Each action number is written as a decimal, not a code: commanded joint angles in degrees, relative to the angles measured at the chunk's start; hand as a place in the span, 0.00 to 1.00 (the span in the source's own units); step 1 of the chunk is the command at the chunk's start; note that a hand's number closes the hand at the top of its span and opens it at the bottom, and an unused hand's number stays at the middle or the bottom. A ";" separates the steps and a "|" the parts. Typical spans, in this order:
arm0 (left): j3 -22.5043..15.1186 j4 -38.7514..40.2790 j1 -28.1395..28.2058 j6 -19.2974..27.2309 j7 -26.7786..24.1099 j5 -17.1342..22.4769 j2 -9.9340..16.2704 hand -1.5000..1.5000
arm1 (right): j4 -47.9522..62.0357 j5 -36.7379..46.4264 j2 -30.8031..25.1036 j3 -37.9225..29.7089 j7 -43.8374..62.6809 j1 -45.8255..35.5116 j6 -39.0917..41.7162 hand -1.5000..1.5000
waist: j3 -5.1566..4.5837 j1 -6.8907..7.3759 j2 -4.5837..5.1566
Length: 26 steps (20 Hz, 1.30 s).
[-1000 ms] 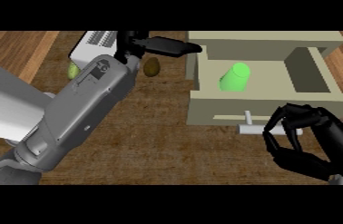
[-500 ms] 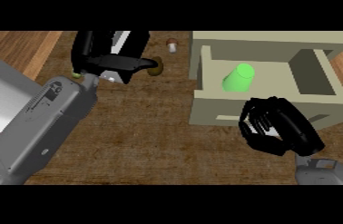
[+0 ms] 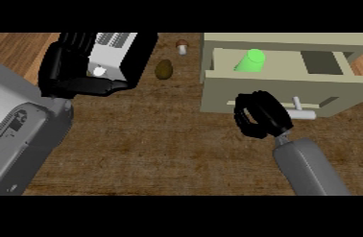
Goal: Pick up the cup, place it into the drawer and close the drawer
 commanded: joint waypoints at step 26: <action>5.37 -1.46 10.36 -13.00 -4.41 -0.44 1.44 0.00 | 54.53 -5.06 -5.36 -18.18 -15.95 -35.00 -2.99 1.00 | 0.17 3.28 2.55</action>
